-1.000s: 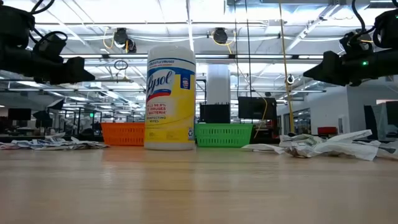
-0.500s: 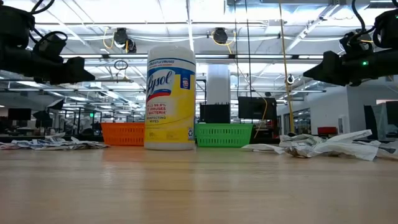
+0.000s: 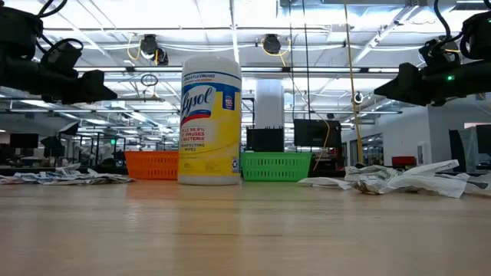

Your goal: Pick & Place First Aid Supplies

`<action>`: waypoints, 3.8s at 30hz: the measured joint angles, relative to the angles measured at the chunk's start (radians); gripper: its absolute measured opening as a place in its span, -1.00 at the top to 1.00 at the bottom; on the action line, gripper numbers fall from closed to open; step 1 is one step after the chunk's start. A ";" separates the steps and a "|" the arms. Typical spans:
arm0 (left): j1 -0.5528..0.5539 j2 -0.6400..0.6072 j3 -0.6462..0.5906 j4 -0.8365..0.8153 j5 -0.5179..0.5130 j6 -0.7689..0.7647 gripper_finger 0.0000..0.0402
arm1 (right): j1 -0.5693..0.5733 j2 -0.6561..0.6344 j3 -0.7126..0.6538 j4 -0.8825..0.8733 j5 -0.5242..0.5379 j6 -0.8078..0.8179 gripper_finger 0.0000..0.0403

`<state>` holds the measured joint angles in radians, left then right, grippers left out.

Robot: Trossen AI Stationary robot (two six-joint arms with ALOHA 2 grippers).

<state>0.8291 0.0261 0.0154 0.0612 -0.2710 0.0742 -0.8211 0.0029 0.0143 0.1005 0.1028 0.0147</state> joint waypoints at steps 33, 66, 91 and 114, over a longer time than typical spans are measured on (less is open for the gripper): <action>0.000 0.000 0.000 0.000 0.000 0.000 -0.36 | 0.000 0.000 0.000 0.000 0.000 0.000 -0.34; -0.077 0.493 0.666 -0.741 0.012 -0.310 -0.36 | 0.000 0.000 0.000 0.000 0.000 0.000 -0.34; -0.404 1.182 1.307 -1.399 0.272 -0.817 -0.36 | 0.000 0.000 0.000 0.000 0.000 0.000 -0.34; -0.473 1.218 1.307 -1.606 0.313 -1.226 -0.36 | 0.000 0.000 0.000 0.000 0.000 0.000 -0.35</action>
<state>0.3560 1.2438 1.3224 -1.5444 0.0419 -1.1522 -0.8207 0.0029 0.0139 0.1005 0.1028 0.0144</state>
